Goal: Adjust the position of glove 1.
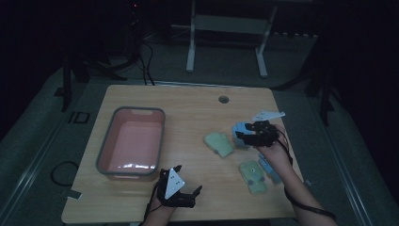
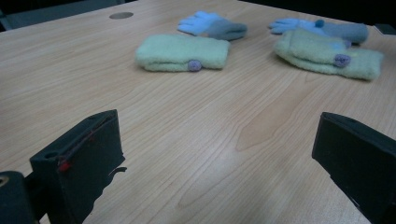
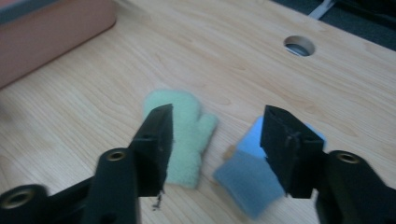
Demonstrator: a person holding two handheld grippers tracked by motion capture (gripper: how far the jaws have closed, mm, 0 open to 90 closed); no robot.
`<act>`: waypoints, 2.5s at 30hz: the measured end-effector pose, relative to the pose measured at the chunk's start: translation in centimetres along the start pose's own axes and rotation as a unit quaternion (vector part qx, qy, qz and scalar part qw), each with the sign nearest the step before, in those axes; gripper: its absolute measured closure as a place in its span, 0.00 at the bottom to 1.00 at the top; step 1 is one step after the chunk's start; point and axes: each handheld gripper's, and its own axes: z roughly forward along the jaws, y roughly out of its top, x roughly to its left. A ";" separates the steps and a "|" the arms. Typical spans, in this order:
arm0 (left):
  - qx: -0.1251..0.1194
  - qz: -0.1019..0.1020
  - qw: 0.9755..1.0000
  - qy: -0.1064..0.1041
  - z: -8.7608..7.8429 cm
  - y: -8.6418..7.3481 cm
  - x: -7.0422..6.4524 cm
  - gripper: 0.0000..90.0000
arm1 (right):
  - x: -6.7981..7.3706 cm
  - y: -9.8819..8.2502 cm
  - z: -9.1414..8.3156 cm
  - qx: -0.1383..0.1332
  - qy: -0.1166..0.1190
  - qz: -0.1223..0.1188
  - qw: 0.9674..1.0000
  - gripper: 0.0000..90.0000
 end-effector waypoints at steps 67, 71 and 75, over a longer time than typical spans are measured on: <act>0.006 0.016 1.000 -0.007 0.0 0.0 -0.3 0.02 | 6.0 0.2 6.4 0.067 -0.002 0.064 0.996 0.93; 0.006 0.017 1.000 -0.005 0.0 0.0 -0.3 0.02 | 6.9 -0.2 5.1 0.042 -0.012 0.103 0.994 0.93; 0.010 0.014 1.000 -0.010 0.1 0.1 -0.2 0.02 | 8.0 -0.7 4.7 0.036 -0.018 0.127 0.991 0.93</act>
